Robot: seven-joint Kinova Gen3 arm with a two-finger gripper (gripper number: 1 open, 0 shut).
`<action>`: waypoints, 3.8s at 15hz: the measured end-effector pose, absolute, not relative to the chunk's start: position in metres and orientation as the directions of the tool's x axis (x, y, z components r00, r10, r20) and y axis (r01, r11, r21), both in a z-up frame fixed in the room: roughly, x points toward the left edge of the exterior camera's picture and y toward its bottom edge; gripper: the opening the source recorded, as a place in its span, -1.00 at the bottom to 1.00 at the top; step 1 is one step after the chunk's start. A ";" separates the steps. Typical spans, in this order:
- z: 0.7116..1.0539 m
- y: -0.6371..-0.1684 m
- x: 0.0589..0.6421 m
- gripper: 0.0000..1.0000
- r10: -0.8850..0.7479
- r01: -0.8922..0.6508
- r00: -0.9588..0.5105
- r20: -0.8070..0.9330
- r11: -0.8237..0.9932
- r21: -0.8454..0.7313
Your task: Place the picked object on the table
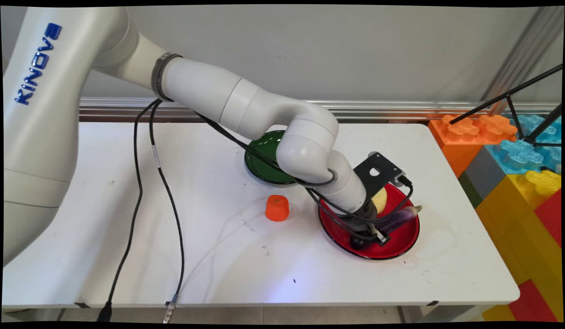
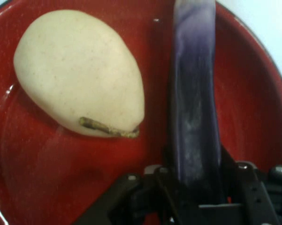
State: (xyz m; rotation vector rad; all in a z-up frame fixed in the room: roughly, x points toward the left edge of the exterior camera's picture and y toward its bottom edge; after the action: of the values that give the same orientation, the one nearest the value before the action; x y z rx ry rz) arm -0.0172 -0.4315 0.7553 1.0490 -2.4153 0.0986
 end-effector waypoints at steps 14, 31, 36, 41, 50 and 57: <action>0.850 -0.425 0.011 -1.00 -0.586 -0.627 -0.626 0.515 0.771 0.116; 0.871 -0.385 0.171 -1.00 -0.295 -0.292 -0.832 0.469 0.953 0.081; 0.853 -0.378 0.218 -1.00 -0.214 -0.203 -0.867 0.450 0.976 0.072; 0.827 -0.373 0.254 -1.00 -0.172 -0.160 -0.885 0.432 0.985 0.063; 0.782 -0.375 0.278 -1.00 -0.155 -0.152 -0.898 0.413 0.988 0.040; 0.769 -0.377 0.280 -1.00 -0.150 -0.152 -0.896 0.417 0.988 0.029</action>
State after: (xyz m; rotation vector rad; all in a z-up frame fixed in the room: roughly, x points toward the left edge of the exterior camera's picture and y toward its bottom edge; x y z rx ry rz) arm 0.2800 -0.3768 0.7691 0.2153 -2.7013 0.0064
